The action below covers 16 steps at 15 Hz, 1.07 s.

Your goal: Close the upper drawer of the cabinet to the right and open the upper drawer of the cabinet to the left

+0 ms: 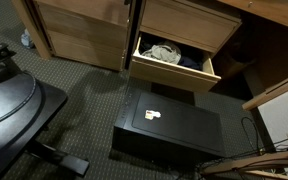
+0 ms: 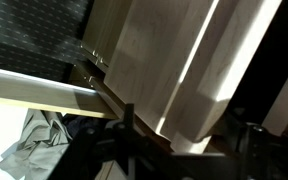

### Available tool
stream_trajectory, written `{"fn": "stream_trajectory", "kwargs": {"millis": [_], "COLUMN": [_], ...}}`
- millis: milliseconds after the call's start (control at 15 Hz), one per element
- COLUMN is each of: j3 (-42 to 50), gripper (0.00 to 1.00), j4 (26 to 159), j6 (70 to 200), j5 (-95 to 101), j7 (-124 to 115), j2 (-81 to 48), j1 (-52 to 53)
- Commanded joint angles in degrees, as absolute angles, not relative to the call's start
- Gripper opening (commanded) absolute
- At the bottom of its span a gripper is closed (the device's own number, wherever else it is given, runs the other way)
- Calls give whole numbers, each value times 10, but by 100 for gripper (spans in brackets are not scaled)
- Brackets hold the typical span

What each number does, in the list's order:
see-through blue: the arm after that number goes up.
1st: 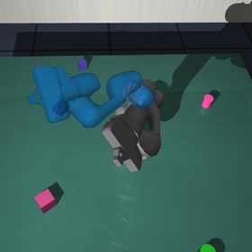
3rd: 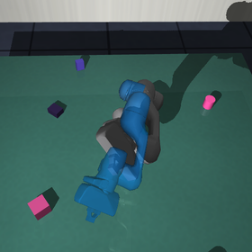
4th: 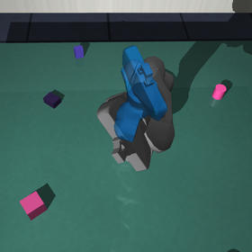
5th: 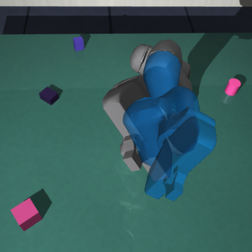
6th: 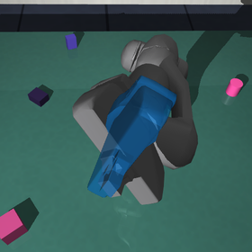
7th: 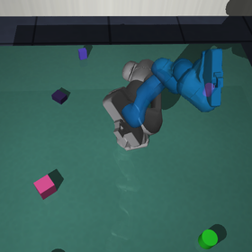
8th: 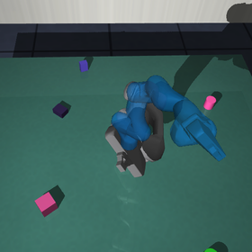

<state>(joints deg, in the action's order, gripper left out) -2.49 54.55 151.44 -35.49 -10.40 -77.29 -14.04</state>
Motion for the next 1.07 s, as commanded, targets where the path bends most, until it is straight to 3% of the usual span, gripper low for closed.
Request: {"fn": "stream_trajectory", "kwargs": {"millis": [0,467,733,800,867,1000], "j3": [-8,103,177,183,162,174], "gripper": [52,3,0,26,3,16], "j4": [534,544,561,565,547,549], "j6": [1518,1544,1526,1541,1530,1531], "j5": [-350,-311,-278,-284,-289,-289], "j7": [-124,-241,-322,-341,-311,-329], "j2": [-781,-779,-783,-784,-789,-790], "j1": [-140,-95,-57,-51,-67,-57]}}
